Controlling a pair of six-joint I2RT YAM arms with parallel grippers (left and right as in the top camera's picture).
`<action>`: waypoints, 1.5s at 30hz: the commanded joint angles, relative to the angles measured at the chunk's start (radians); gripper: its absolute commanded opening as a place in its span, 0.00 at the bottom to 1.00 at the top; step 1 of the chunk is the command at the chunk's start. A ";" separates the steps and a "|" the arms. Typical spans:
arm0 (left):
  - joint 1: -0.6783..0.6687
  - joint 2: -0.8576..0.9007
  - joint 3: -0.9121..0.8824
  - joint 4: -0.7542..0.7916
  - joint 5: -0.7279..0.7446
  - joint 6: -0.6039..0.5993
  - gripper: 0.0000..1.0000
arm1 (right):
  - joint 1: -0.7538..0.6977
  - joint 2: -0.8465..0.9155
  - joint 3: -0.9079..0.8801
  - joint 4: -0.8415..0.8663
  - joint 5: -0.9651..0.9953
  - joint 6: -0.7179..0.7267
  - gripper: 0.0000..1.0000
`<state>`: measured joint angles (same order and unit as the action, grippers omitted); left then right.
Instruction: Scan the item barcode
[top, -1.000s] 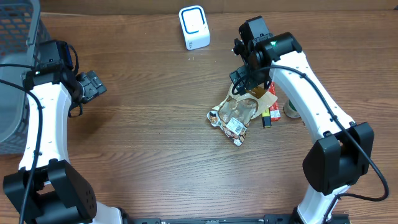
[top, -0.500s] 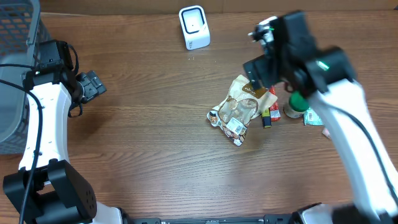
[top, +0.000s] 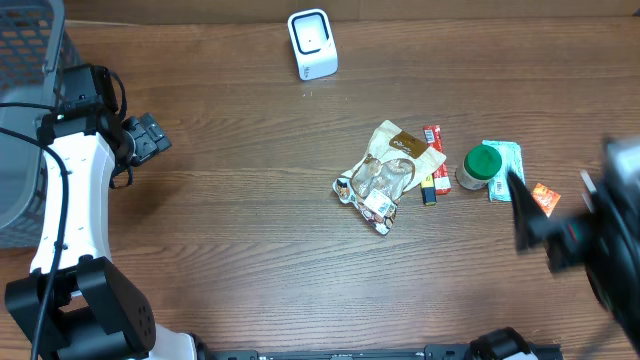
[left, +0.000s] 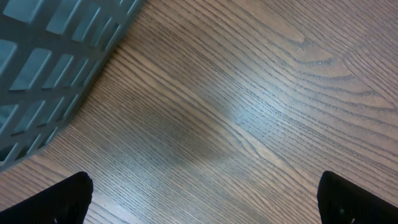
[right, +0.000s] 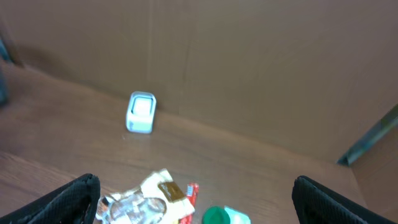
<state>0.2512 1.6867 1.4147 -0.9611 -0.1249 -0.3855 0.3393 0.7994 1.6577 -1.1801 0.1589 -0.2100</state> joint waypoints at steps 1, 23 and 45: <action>0.004 -0.011 0.011 0.000 -0.013 0.004 1.00 | -0.034 -0.166 -0.132 0.035 -0.073 0.002 1.00; 0.004 -0.011 0.011 0.000 -0.013 0.004 1.00 | -0.145 -0.783 -1.306 1.109 -0.265 0.262 1.00; 0.004 -0.011 0.011 0.000 -0.013 0.004 1.00 | -0.172 -0.797 -1.650 1.099 -0.198 0.404 1.00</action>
<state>0.2512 1.6867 1.4143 -0.9611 -0.1253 -0.3855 0.1707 0.0147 0.0189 -0.0849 -0.0525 0.1841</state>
